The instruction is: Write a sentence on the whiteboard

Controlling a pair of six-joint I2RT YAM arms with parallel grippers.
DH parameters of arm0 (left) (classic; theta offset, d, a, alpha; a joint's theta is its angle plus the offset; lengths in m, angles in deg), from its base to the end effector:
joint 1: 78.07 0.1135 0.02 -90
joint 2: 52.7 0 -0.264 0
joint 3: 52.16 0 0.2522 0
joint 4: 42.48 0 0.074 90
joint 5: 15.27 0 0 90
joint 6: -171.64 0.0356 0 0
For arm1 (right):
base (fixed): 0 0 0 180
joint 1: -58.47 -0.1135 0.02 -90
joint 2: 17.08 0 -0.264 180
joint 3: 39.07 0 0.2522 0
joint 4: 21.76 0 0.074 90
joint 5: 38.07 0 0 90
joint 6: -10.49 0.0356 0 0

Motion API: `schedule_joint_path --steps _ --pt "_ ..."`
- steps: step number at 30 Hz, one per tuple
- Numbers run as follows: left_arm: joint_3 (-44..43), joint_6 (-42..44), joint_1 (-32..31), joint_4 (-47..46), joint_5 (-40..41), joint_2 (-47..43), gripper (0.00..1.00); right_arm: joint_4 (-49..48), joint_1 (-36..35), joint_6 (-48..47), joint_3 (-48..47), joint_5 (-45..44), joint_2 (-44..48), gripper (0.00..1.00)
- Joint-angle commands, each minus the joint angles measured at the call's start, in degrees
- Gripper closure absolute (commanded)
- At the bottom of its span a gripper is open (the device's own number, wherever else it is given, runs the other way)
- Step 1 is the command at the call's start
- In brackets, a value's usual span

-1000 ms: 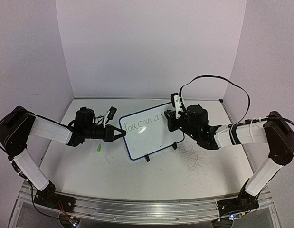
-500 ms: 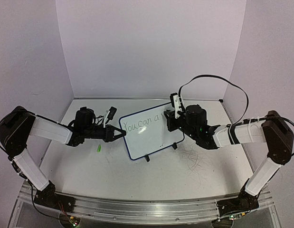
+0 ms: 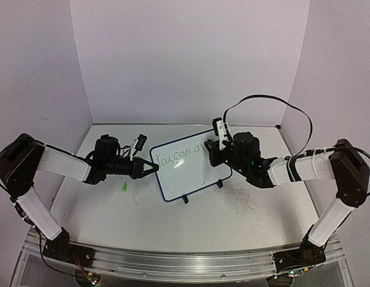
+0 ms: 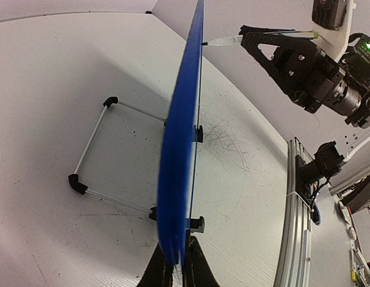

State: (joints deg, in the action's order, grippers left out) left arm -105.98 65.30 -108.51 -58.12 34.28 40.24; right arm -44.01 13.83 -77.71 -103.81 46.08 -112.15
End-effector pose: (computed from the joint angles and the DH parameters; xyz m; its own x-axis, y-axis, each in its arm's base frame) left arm 0.2658 -0.1830 0.1778 -0.5824 0.0939 -0.8074 0.7656 0.3971 -0.5061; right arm 0.2653 0.2569 0.2337 -0.1197 -0.0743 -0.9900 -0.6237 0.7815 0.0168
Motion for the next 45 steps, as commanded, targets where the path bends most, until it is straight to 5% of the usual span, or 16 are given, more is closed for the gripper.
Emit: schedule_joint_path --steps 1,45 --pt "-0.9 4.0 0.1 3.5 4.1 1.1 1.00 -0.2 0.1 1.0 -1.2 1.1 -0.6 1.00" --pt "-0.8 4.0 0.1 3.5 4.0 1.1 1.00 2.9 0.0 -0.1 1.5 -3.8 1.8 1.00"
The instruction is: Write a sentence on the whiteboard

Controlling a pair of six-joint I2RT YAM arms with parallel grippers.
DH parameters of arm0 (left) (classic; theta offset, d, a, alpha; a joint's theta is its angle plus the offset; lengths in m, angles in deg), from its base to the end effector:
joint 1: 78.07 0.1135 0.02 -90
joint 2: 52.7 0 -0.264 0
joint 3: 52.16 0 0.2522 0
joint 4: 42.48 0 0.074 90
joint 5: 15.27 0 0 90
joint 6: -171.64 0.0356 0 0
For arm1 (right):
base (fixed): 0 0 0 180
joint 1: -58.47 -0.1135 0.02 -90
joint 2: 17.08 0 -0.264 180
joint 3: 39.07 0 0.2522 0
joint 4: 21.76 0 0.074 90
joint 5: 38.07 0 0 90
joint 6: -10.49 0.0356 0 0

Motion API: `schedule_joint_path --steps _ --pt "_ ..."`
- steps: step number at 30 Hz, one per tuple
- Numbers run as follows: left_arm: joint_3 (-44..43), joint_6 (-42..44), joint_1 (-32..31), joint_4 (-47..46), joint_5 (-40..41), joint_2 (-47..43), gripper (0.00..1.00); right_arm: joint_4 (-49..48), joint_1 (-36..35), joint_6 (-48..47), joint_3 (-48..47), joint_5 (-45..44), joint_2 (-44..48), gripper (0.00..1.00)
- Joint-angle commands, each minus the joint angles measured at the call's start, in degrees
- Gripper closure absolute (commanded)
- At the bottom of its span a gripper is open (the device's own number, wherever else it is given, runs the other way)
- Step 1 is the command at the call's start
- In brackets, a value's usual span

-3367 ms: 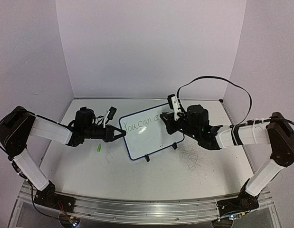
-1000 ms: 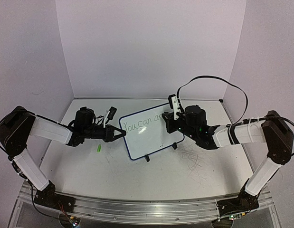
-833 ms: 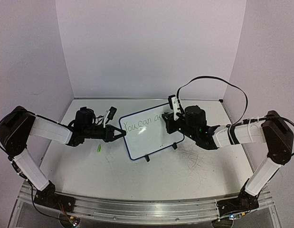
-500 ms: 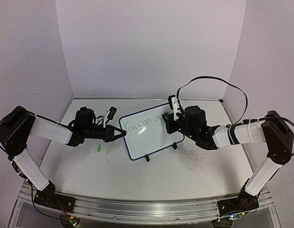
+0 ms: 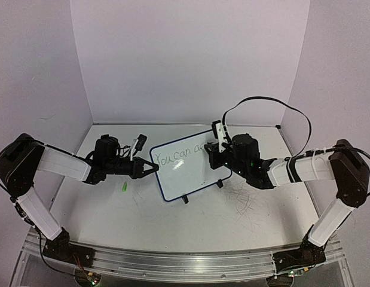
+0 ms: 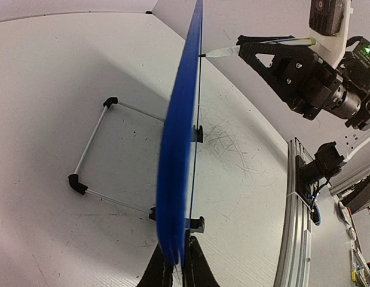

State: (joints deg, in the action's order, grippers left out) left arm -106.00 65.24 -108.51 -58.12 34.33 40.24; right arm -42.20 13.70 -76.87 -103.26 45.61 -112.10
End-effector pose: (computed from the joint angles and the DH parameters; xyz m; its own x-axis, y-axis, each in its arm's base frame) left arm 0.2659 -0.1830 0.1778 -0.5829 0.0932 -0.8072 0.7650 0.3978 -0.5065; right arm 0.2635 0.2559 0.2275 -0.1566 -0.0909 -0.9835 -0.6166 0.7869 0.0255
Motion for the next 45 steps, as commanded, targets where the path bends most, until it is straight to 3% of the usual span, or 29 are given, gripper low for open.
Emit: schedule_joint_path --steps 1,7,16,24,45 --pt "-0.8 4.1 0.1 3.5 4.0 1.1 1.00 1.0 0.1 -0.9 0.9 -3.8 1.8 1.00" --pt "-0.8 4.1 0.1 3.5 4.0 1.1 1.00 -0.1 0.1 -1.6 1.0 -4.7 2.9 1.00" --pt "-0.8 4.1 0.1 3.5 4.0 1.0 1.00 -5.2 0.9 -0.8 4.2 3.2 7.5 1.00" --pt "-0.9 4.1 0.1 3.6 3.9 1.1 1.00 -4.3 1.8 -0.7 -1.1 2.2 2.9 1.00" --pt "-0.9 4.4 0.1 3.6 3.8 1.1 1.00 -3.9 1.8 -1.4 -3.8 -1.8 -0.9 1.00"
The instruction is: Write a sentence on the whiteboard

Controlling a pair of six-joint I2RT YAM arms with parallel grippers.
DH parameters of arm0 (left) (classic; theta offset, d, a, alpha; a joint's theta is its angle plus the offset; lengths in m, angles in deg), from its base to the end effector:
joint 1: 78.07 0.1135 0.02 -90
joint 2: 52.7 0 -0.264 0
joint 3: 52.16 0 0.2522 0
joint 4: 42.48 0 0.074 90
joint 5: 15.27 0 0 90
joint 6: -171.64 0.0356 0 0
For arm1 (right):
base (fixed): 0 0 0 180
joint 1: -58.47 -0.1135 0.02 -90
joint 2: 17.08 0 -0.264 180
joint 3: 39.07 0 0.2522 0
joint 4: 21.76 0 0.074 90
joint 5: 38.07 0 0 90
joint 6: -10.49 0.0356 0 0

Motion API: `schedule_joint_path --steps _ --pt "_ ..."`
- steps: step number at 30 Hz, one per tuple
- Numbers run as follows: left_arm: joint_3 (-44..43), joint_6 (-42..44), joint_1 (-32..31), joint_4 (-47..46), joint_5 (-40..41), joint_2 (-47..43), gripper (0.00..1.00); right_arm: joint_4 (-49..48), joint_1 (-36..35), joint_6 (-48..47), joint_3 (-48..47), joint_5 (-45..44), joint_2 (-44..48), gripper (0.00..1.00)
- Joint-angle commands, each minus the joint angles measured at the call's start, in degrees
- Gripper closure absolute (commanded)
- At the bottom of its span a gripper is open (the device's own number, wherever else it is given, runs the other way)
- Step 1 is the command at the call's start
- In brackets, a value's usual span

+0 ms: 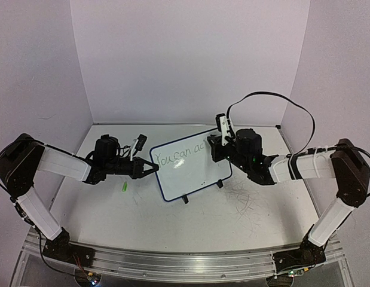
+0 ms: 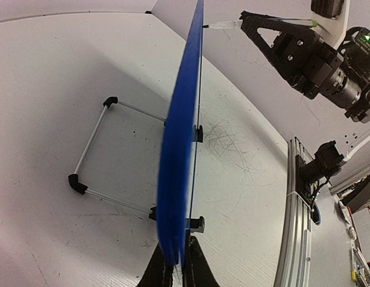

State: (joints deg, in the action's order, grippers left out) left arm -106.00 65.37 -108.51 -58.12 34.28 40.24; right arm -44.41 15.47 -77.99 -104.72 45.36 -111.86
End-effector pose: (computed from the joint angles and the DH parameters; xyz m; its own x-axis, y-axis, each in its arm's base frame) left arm 0.2659 -0.1830 0.1779 -0.5813 0.0943 -0.8082 0.7665 0.3969 -0.5049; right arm 0.2741 0.2500 0.2415 -0.0983 -0.0556 -0.9936 -0.5920 0.8058 0.0134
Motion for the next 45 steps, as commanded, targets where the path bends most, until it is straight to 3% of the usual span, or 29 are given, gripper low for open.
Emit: schedule_joint_path --steps 1,30,45 --pt "-0.9 4.2 0.1 3.6 3.9 1.1 1.00 -1.6 0.0 -0.3 -2.3 -1.5 -1.2 1.00" --pt "-1.0 4.1 0.1 3.6 3.9 1.0 1.00 0.4 -0.7 2.3 4.3 -0.9 1.5 1.00" --pt "-1.1 4.0 0.1 3.6 3.7 1.1 1.00 -1.0 -0.7 1.8 1.7 -1.8 0.5 1.00"
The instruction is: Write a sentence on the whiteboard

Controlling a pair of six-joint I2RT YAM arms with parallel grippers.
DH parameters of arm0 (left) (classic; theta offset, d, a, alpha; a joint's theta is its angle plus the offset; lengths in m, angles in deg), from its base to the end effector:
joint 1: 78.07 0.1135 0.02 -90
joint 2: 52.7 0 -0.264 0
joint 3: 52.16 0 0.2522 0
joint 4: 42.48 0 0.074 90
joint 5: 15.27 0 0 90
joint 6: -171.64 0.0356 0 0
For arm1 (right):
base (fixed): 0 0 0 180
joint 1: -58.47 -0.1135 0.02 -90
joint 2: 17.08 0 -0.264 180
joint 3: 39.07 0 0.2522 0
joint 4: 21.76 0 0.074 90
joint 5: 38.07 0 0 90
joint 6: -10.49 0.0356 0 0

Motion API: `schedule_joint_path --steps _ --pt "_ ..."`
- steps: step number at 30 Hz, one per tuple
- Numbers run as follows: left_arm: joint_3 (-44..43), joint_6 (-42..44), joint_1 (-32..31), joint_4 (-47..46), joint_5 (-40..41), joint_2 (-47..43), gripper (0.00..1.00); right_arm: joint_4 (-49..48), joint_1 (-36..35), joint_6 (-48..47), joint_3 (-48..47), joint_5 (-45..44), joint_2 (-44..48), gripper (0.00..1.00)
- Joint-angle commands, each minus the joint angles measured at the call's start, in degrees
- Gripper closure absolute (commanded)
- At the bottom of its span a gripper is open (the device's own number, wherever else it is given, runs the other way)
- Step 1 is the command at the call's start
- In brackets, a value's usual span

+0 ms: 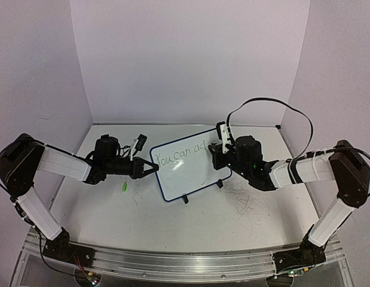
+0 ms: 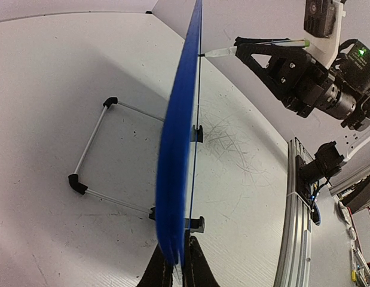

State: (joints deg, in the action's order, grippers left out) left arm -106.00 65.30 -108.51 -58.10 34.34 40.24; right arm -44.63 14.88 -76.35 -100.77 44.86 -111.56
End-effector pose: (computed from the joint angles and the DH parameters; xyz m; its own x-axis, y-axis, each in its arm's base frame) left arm 0.2659 -0.1830 0.1778 -0.5824 0.0937 -0.8075 0.7654 0.3980 -0.5058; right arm 0.2640 0.2453 0.2213 -0.1573 -0.0743 -0.9847 -0.5887 0.8077 0.0332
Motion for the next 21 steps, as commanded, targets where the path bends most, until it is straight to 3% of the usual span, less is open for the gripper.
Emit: schedule_joint_path --steps 1,21 --pt "-1.0 4.1 0.1 3.6 3.6 1.0 1.00 -0.8 -0.1 0.1 -2.6 -1.4 0.0 1.00" --pt "-0.8 4.3 0.1 3.6 3.7 1.1 1.00 0.0 -0.1 0.3 -4.4 -6.0 -0.8 1.00"
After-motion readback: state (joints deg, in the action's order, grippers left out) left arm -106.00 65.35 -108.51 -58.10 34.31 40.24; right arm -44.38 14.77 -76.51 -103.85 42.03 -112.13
